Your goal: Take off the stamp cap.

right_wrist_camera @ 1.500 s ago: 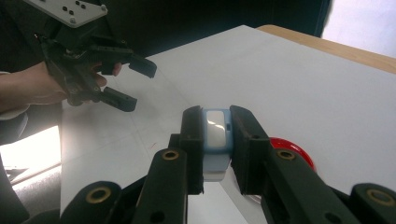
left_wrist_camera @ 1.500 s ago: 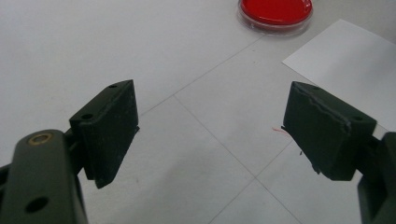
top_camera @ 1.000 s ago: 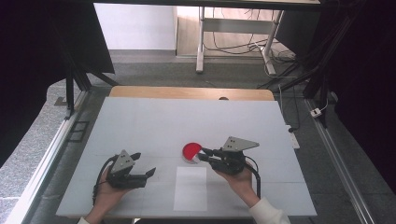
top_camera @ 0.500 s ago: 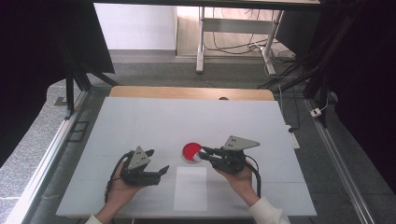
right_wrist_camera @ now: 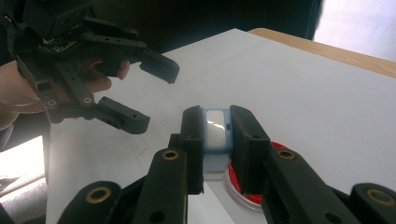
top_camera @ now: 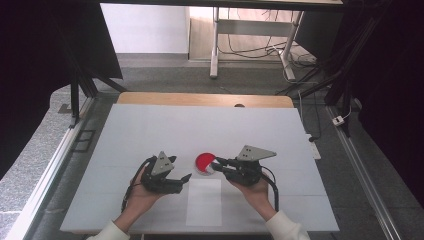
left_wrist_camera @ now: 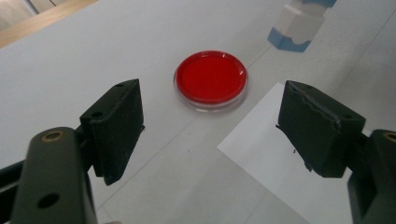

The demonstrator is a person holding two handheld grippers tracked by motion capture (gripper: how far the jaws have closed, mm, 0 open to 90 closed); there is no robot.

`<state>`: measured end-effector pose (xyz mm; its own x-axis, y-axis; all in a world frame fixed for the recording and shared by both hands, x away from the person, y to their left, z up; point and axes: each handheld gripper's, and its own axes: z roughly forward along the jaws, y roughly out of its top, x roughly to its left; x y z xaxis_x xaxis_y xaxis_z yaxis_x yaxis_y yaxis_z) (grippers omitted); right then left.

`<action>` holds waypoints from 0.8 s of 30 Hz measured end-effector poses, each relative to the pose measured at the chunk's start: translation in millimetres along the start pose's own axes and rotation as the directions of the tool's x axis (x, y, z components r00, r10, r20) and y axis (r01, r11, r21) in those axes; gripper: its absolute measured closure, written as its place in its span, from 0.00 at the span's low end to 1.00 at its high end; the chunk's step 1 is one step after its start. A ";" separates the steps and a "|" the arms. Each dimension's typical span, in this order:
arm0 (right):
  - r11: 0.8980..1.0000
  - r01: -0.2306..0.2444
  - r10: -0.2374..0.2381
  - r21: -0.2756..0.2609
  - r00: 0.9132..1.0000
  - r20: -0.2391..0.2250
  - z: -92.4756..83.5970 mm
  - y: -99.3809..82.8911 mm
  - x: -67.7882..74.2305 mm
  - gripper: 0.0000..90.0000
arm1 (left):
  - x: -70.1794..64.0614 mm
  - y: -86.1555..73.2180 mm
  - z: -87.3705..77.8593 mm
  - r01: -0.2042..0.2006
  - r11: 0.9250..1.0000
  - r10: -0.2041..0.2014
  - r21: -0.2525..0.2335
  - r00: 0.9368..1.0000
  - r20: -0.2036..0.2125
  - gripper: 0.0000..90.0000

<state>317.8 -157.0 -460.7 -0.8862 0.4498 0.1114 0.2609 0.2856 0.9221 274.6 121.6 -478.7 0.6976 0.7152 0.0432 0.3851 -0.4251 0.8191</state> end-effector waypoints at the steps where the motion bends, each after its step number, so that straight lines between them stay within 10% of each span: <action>1: 1.000 -0.001 0.001 -0.001 1.000 0.001 0.1 0.0 0.1 0.83 | -0.3 1.9 1.0 -0.002 1.000 0.002 -0.002 1.000 0.002 0.25; 24: 1.000 -0.009 0.009 0.002 1.000 0.013 1.4 -2.3 -0.2 0.84 | -13.5 13.3 22.0 -0.021 1.000 0.021 -0.006 0.999 0.049 0.26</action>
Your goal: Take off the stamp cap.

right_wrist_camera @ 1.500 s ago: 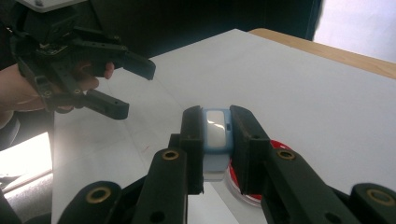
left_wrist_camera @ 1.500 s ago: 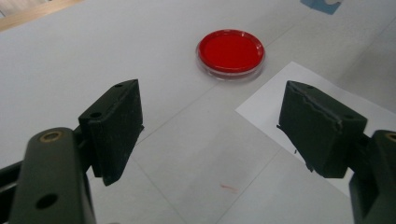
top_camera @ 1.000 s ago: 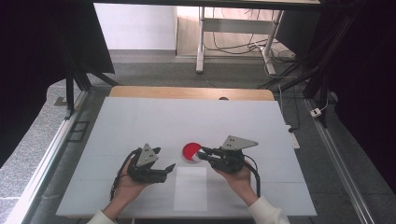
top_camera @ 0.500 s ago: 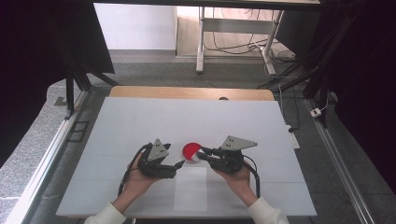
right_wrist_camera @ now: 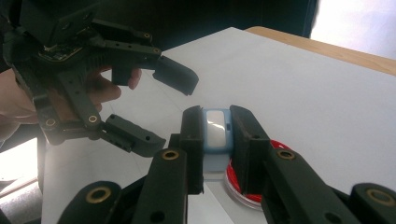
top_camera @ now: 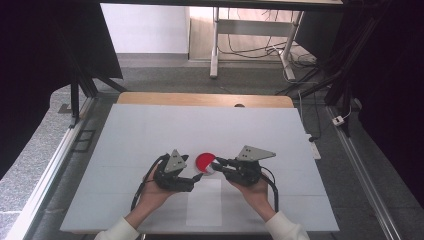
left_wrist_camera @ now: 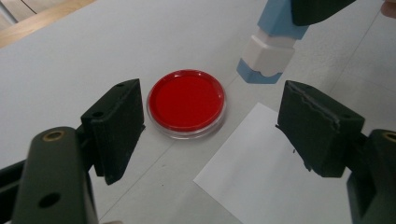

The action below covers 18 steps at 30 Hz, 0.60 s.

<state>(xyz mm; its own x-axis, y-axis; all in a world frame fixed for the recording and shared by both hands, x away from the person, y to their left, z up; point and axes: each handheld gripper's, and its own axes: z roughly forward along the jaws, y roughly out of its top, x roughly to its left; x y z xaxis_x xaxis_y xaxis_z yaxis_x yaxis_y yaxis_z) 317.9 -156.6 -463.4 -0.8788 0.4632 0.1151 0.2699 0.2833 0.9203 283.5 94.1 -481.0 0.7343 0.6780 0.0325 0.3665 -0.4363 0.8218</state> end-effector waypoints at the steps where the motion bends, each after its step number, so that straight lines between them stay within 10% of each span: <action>1: 1.000 -0.001 0.001 0.000 1.000 0.000 0.1 -0.1 0.0 0.84 | -0.8 0.4 1.0 -0.002 1.000 0.002 -0.002 1.000 0.002 0.26; 18: 1.000 -0.001 0.001 -0.001 1.000 0.006 2.2 -1.3 1.8 0.84 | -15.4 6.7 14.9 -0.028 1.000 0.028 0.008 0.999 0.032 0.26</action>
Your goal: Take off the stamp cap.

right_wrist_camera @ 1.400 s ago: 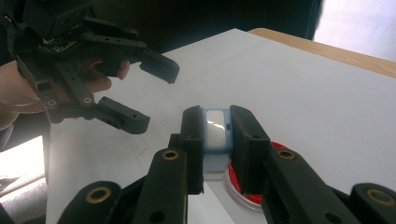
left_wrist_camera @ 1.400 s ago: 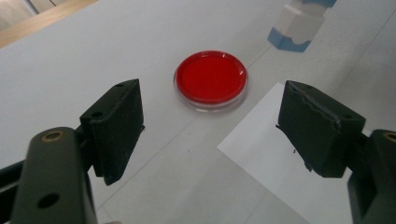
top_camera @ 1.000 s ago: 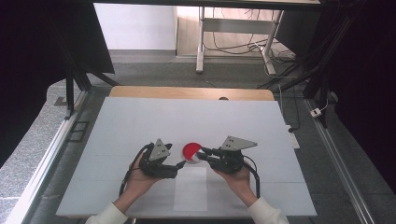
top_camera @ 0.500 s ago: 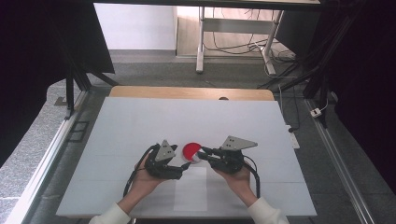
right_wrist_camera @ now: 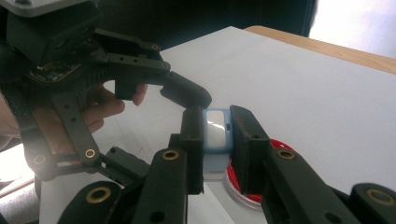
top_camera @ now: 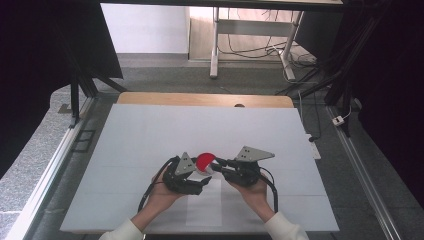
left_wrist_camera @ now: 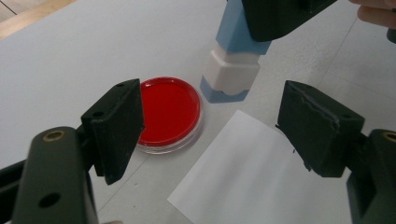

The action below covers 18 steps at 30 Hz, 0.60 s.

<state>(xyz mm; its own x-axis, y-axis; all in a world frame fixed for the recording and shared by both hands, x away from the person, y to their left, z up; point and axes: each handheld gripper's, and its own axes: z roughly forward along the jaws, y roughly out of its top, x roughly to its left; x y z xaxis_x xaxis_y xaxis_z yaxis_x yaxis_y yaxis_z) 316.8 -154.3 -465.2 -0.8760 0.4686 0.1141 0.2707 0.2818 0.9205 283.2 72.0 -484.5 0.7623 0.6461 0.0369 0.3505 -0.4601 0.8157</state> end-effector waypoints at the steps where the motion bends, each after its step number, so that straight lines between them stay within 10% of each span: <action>1: 1.000 -0.001 0.001 -0.002 1.000 0.000 -0.1 0.1 0.0 0.83 | -0.4 0.0 0.8 0.001 1.000 -0.001 0.000 1.000 -0.001 0.26; 18: 1.000 -0.010 0.011 -0.008 1.000 0.007 1.3 -1.1 0.0 0.83 | -7.0 1.8 19.4 -0.017 1.000 0.017 0.010 1.000 -0.013 0.29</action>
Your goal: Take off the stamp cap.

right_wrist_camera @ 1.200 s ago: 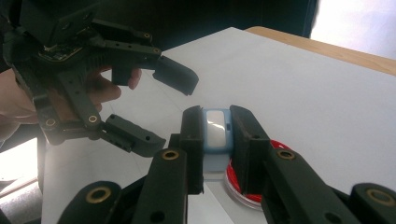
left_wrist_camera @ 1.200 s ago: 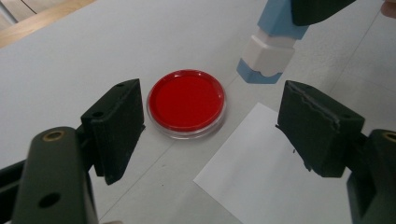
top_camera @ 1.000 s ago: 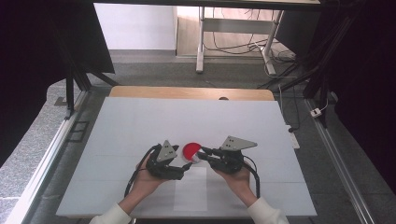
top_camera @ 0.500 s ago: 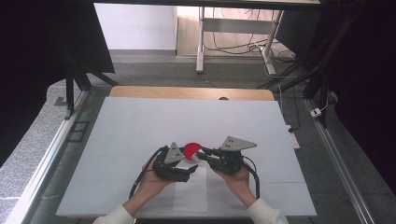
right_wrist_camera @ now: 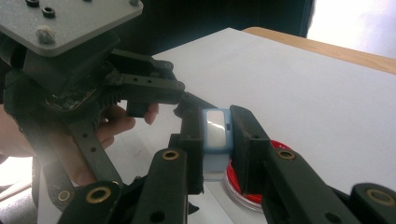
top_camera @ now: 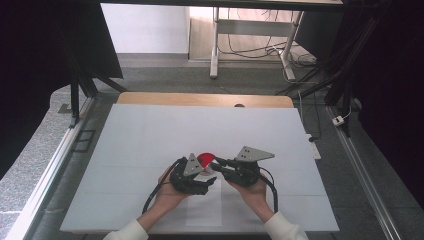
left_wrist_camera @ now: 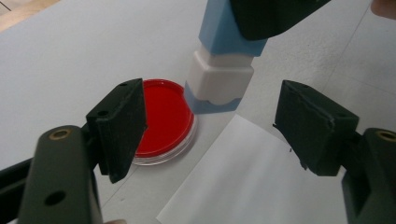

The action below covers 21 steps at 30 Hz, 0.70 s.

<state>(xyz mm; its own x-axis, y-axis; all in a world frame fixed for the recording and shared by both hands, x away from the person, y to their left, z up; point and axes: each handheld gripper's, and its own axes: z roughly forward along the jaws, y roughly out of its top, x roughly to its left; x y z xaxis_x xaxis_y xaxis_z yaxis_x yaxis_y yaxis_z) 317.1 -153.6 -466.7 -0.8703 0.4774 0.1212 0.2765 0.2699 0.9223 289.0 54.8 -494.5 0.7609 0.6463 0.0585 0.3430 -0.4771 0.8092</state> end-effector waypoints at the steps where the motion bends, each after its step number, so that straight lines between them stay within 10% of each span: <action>1: 1.000 -0.001 0.001 0.000 1.000 0.000 0.0 -0.1 -0.1 0.84 | -0.2 0.0 0.6 -0.001 1.000 0.001 -0.001 1.000 -0.002 0.30; 21: 0.999 -0.028 0.028 -0.017 1.000 0.009 -1.9 -0.9 -3.7 0.83 | -6.2 -2.7 4.6 -0.068 0.998 0.067 -0.003 0.997 -0.040 0.52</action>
<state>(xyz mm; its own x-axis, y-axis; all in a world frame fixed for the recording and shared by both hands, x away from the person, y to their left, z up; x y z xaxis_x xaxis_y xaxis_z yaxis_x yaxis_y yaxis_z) 319.2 -157.1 -467.3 -0.8582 0.4927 0.1438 0.2939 0.2420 0.9247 285.9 49.4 -499.7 0.7594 0.6362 0.1366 0.2889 -0.5178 0.8052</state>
